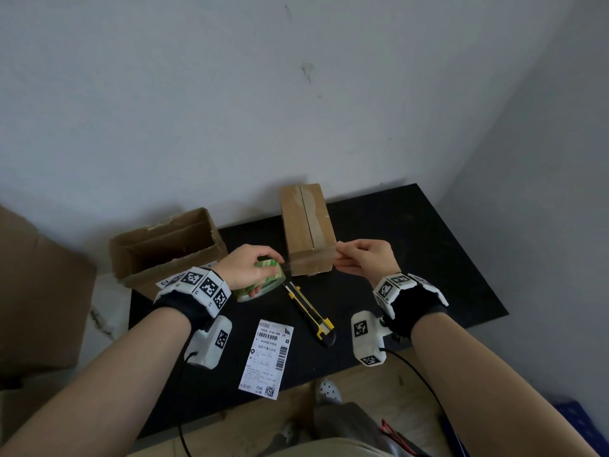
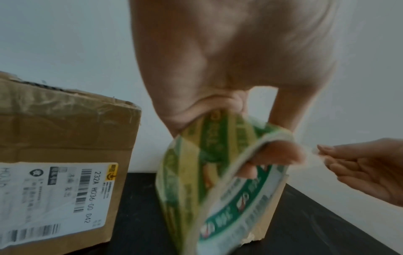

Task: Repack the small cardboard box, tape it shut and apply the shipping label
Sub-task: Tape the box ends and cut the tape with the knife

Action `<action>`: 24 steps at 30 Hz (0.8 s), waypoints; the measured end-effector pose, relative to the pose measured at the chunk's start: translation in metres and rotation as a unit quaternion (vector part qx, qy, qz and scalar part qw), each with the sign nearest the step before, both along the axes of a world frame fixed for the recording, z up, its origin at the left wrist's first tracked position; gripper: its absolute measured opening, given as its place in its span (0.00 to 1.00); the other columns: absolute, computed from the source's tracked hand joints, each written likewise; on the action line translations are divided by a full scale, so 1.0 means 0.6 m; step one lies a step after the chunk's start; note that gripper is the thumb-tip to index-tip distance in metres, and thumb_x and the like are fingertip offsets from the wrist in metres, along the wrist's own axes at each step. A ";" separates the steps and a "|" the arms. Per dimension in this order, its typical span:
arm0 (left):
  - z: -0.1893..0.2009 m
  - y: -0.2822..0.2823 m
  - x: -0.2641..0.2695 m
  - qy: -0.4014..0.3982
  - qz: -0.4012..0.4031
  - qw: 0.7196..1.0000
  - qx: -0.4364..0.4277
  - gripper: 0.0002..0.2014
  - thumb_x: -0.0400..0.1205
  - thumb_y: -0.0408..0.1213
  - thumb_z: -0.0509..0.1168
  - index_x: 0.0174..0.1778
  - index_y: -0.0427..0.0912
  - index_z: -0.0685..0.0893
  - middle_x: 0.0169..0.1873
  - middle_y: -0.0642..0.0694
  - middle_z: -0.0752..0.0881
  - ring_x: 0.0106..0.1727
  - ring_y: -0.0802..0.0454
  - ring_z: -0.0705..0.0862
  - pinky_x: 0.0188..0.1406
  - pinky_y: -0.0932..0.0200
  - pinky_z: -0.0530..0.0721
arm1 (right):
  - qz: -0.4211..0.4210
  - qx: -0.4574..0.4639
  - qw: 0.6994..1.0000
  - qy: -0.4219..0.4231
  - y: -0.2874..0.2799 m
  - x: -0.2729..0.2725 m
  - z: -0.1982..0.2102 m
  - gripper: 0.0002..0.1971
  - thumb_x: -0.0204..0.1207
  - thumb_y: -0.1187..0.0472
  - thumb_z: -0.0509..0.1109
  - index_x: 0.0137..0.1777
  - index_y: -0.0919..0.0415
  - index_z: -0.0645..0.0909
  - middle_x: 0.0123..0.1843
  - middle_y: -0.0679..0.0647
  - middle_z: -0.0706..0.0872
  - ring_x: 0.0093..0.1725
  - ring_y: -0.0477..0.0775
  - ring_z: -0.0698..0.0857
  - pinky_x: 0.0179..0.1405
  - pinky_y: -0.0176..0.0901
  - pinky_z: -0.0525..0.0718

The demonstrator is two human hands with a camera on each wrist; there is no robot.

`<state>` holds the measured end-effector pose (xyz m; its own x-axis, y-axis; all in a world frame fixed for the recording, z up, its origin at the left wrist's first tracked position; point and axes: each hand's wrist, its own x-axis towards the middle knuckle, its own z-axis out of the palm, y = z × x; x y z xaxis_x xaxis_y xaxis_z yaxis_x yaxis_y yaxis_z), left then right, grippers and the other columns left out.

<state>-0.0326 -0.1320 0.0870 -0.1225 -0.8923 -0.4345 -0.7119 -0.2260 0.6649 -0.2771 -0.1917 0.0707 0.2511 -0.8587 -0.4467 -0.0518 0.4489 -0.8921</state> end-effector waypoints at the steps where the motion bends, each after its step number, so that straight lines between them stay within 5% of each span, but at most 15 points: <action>1: -0.004 -0.002 0.001 -0.008 0.006 1.000 -0.003 0.10 0.82 0.40 0.64 0.58 0.52 0.80 0.53 0.43 0.83 0.43 0.46 0.88 0.42 0.47 0.89 | -0.005 -0.002 1.000 0.007 -0.003 -0.004 -0.002 0.10 0.76 0.63 0.71 0.49 0.72 0.84 0.45 0.64 0.90 0.45 0.57 0.91 0.48 0.48 0.89; 7: -0.021 -0.022 -0.010 -0.025 0.051 0.998 -0.024 0.03 0.81 0.45 0.65 0.44 0.53 0.82 0.39 0.43 0.86 0.28 0.46 0.86 0.22 0.60 0.83 | -0.043 0.010 0.998 0.035 -0.021 -0.016 -0.017 0.08 0.76 0.62 0.72 0.47 0.69 0.85 0.42 0.62 0.90 0.43 0.56 0.91 0.46 0.47 0.90; 11: -0.028 -0.038 -0.005 -0.057 0.058 0.996 -0.043 0.10 0.81 0.49 0.64 0.51 0.50 0.85 0.39 0.49 0.88 0.27 0.49 0.87 0.26 0.58 0.85 | -0.057 0.011 0.997 0.059 -0.036 -0.011 -0.017 0.07 0.75 0.62 0.73 0.45 0.68 0.86 0.41 0.60 0.90 0.41 0.54 0.91 0.42 0.43 0.90; 14: -0.034 -0.047 -0.003 -0.068 0.063 0.995 -0.043 0.11 0.82 0.49 0.63 0.54 0.51 0.86 0.39 0.49 0.88 0.19 0.57 0.82 0.20 0.65 0.79 | -0.062 0.021 0.994 0.083 -0.048 -0.004 -0.019 0.07 0.75 0.63 0.73 0.46 0.68 0.86 0.40 0.60 0.90 0.39 0.53 0.91 0.38 0.40 0.89; 24: -0.057 -0.066 -0.003 -0.057 0.078 0.995 0.004 0.11 0.82 0.50 0.62 0.52 0.51 0.86 0.37 0.45 0.89 0.17 0.58 0.78 0.17 0.67 0.75 | -0.056 0.050 0.992 0.101 -0.073 0.000 -0.029 0.06 0.74 0.64 0.73 0.45 0.69 0.85 0.41 0.61 0.90 0.40 0.54 0.90 0.39 0.42 0.89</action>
